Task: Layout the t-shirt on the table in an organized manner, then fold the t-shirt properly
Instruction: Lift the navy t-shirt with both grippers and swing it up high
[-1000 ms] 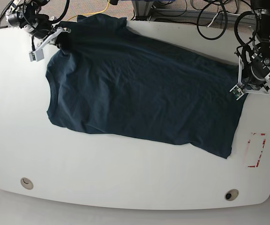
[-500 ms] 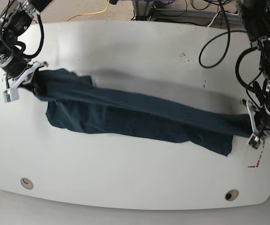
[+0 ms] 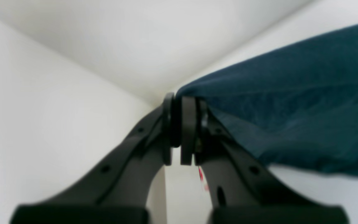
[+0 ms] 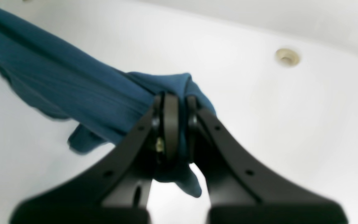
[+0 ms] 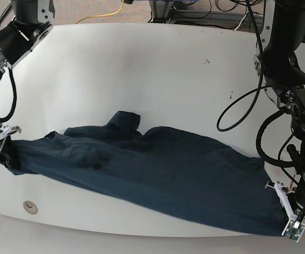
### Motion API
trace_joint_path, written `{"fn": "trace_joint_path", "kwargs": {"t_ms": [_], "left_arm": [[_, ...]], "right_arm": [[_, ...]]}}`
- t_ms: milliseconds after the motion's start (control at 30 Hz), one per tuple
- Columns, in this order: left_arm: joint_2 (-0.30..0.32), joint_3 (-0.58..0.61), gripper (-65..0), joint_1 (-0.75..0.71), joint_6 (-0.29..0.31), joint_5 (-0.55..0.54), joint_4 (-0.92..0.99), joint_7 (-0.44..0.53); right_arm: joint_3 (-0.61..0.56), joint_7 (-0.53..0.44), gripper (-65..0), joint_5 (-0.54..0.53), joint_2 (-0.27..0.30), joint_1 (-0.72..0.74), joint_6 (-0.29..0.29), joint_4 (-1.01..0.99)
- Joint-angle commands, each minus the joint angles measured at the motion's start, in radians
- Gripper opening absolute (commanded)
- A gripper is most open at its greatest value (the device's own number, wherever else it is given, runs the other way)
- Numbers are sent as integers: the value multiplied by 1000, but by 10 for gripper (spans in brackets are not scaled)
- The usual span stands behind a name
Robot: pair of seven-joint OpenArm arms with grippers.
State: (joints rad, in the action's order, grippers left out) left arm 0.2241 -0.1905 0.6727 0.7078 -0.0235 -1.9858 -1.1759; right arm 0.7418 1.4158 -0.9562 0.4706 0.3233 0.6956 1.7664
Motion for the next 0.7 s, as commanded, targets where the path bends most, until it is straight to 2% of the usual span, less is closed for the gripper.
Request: {"fn": "trace_joint_path", "kwargs": {"t_ms": [0,333,667], "left_arm": [[-15,13,-650,75,-10,13,-11,11],[-88,19,-650,261,-10,15,-4,6],[-88,19,-650,424,-10,15,46,6]], "right_arm": [[-20,-20,-650,-4,58,84,3,-49],[-170,-50,-650,-4,179,359,3,-259],[-322,-92,-650,-2,264,586,3,-405]]}}
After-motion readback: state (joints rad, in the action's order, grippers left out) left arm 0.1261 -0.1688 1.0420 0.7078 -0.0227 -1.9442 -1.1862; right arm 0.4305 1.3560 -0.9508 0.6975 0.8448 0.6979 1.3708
